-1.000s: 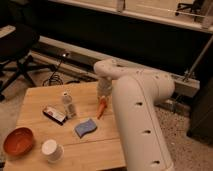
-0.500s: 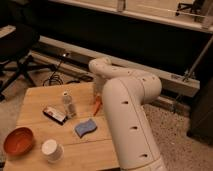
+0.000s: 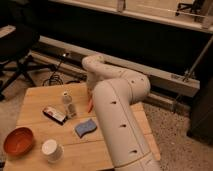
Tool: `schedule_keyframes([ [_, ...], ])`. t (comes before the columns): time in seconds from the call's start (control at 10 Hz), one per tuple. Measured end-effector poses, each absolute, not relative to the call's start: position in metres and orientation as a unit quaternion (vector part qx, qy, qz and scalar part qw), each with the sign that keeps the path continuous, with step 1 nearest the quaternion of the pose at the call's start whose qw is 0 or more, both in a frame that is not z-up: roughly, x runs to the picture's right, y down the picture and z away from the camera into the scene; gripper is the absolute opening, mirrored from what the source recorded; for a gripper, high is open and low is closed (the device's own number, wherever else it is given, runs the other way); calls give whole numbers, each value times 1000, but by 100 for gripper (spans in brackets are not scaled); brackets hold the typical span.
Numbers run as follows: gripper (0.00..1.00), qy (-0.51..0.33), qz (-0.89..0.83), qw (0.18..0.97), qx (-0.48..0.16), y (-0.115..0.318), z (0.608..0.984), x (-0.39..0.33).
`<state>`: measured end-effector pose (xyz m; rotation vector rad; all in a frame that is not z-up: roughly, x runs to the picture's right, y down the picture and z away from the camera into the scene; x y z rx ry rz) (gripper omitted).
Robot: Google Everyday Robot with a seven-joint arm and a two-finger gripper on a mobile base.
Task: Drag the pepper across the table
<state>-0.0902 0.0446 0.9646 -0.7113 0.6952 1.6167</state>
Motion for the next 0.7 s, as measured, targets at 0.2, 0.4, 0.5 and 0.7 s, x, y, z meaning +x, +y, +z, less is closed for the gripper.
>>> schedule_keyframes([
  [0.2,48,292,695,581,-306,36,968,-102],
  [0.4,67,282,704,573,-311,28,970,-110],
  [0.5,74,278,709,567,-314,24,971,-113],
  [0.7,74,274,715,558,-320,22,972,-115],
])
